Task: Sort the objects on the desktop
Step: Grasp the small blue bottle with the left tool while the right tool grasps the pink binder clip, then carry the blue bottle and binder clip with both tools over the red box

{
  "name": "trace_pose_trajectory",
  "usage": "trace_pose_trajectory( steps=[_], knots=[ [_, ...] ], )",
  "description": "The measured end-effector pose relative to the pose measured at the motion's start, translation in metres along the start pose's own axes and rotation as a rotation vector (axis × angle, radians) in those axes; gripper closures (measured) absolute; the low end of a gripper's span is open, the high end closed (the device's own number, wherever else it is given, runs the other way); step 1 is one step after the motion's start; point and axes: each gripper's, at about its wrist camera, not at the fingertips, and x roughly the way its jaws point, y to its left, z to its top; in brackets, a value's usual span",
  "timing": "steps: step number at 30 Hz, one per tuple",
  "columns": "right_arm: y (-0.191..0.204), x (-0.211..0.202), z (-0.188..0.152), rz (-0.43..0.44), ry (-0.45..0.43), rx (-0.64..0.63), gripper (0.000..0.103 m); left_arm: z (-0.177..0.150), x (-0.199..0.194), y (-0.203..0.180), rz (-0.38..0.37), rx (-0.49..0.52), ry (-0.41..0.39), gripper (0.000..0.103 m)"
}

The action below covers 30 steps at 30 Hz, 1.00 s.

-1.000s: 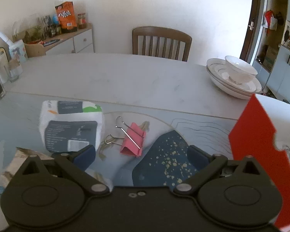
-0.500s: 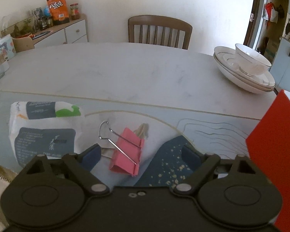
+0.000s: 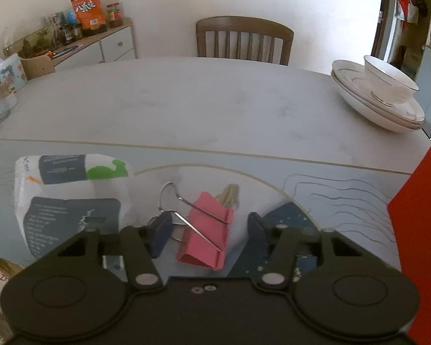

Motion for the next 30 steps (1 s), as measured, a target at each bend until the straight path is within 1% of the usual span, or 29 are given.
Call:
trace_pose_trajectory(
  steps=[1, 2, 4, 9, 15, 23, 30],
  knots=[
    [0.000, -0.001, 0.000, 0.004, 0.001, -0.005, 0.063, 0.001, 0.000, -0.001, 0.001, -0.002, 0.002, 0.042],
    [0.001, -0.001, 0.001, 0.000, 0.004, -0.010, 0.066, 0.001, 0.000, -0.001, 0.002, -0.003, 0.005, 0.042],
    [0.000, -0.002, 0.001, 0.006, 0.009, -0.013, 0.068, 0.001, 0.000, -0.001, 0.003, -0.006, 0.007, 0.042],
    [-0.006, -0.010, -0.003, 0.000, 0.019, 0.012, 0.069, 0.002, -0.001, -0.002, 0.001, -0.015, 0.017, 0.042],
    [-0.014, -0.028, -0.014, -0.002, 0.013, 0.013, 0.071, 0.003, -0.003, -0.009, -0.030, -0.018, 0.022, 0.042],
    [-0.026, -0.064, -0.030, 0.016, 0.007, 0.028, 0.071, 0.008, -0.009, -0.032, -0.061, -0.010, 0.014, 0.042],
    [-0.043, -0.098, -0.038, 0.020, 0.004, 0.065, 0.071, 0.022, -0.016, -0.051, -0.090, -0.014, -0.005, 0.042]
  ],
)
